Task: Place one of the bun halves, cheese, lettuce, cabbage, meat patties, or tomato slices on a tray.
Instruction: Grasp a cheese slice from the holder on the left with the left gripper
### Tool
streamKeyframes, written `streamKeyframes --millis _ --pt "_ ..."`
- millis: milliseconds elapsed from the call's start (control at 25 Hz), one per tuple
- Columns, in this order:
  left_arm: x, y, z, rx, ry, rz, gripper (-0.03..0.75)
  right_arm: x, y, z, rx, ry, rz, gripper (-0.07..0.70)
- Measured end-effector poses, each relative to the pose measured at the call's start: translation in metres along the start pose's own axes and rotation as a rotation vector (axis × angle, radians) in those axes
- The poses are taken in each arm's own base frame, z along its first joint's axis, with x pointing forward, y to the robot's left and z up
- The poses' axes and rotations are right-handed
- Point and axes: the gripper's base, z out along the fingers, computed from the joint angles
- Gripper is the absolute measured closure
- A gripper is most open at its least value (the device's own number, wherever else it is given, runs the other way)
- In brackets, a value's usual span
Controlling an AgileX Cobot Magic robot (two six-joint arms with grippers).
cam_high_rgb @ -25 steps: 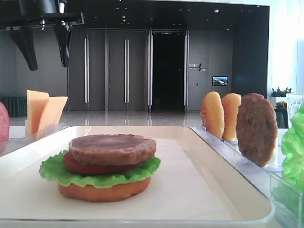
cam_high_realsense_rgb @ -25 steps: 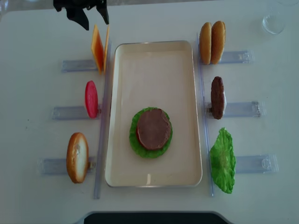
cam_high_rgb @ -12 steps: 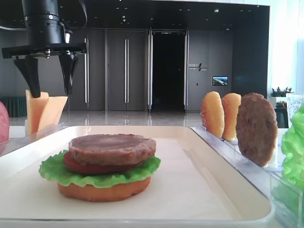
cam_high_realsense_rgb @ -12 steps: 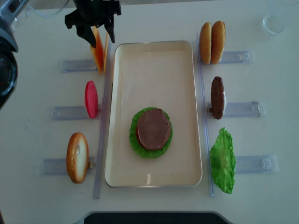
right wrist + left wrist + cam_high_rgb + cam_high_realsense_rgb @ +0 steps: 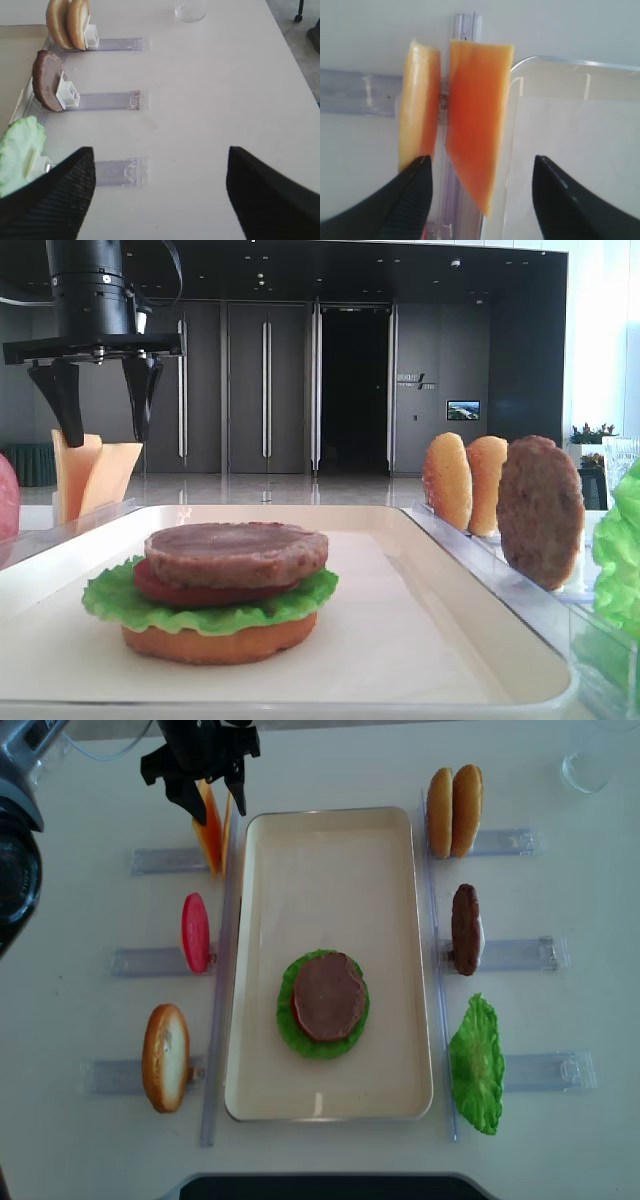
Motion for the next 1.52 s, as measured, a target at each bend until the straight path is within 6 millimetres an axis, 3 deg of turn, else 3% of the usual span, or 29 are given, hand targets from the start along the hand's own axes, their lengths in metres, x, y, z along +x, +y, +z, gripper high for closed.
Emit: streamKeyframes --millis 920,1320,1520 --pt "-0.003 0.002 0.000 -0.019 -0.028 0.000 0.253 0.000 0.000 0.000 0.000 0.000 0.000 0.113" --pt "-0.006 0.000 0.014 -0.025 -0.009 -0.001 0.255 0.000 0.000 0.000 0.000 0.000 0.000 0.115" --pt "-0.006 0.000 0.014 -0.025 -0.008 -0.001 0.298 0.000 0.000 0.000 0.000 0.000 0.000 0.115"
